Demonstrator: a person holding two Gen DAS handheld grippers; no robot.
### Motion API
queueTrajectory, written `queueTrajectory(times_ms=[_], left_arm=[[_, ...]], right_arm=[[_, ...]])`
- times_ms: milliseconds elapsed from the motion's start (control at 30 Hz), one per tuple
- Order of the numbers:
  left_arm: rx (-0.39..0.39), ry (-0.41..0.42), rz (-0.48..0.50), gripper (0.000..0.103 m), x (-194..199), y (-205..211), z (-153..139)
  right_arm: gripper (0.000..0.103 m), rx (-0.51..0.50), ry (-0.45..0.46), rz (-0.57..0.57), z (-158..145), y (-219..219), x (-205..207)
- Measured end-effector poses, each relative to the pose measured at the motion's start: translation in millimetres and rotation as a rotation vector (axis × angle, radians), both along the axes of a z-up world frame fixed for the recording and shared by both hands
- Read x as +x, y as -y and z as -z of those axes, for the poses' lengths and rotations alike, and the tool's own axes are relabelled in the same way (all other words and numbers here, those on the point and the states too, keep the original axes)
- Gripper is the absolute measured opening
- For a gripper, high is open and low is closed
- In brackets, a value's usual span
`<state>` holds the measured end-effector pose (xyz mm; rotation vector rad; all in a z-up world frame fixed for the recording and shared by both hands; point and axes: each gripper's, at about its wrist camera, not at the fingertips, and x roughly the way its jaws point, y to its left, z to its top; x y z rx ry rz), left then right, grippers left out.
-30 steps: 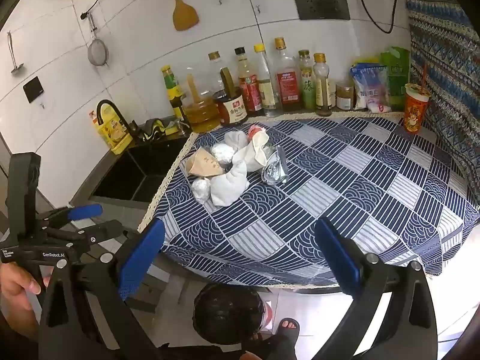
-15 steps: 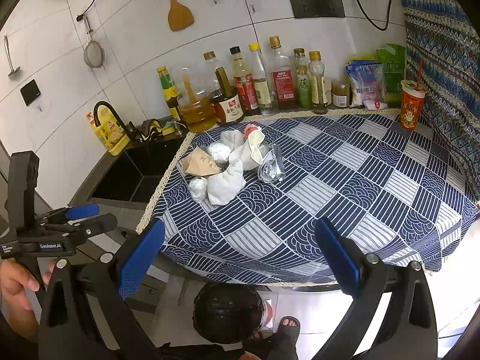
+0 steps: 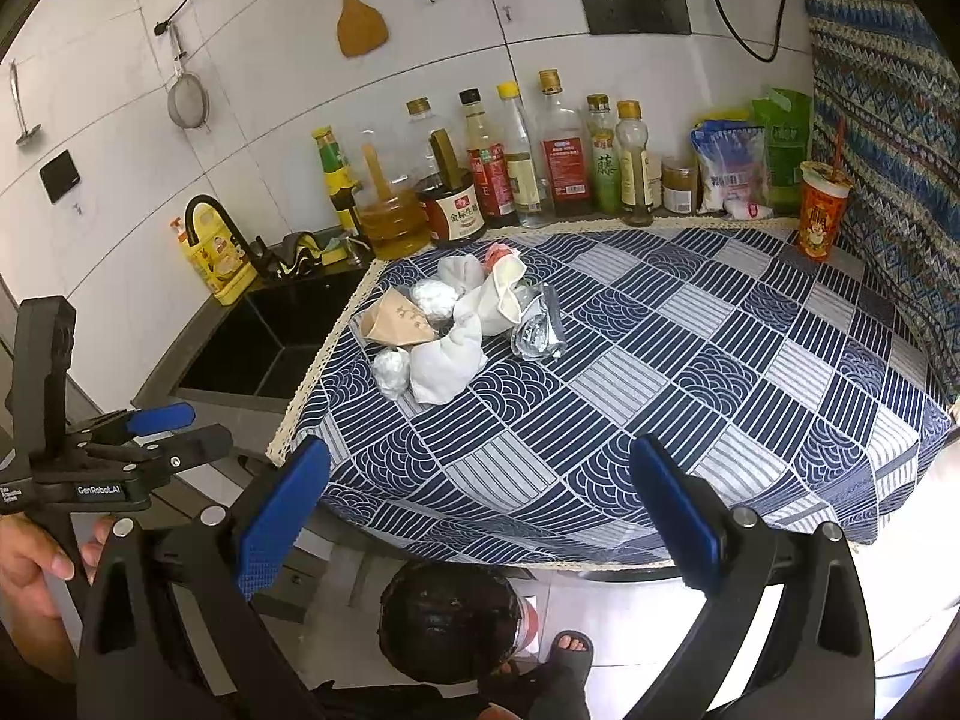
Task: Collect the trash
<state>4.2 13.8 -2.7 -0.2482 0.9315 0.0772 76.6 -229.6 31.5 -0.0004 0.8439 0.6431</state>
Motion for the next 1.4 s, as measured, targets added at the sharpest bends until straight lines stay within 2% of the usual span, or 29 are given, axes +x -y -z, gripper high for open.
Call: queueTrajectory(times_ms=[833, 1400], left_arm=[[0.04, -0.011, 0.004, 0.096, 4, 6, 1], [0.018, -0.012, 0.013, 0.096, -1, -3, 0]], right_arm=[[0.099, 0.022, -0.031, -0.005, 9, -2, 10], [0.099, -0.009, -0.039, 0.0, 12, -11, 8]])
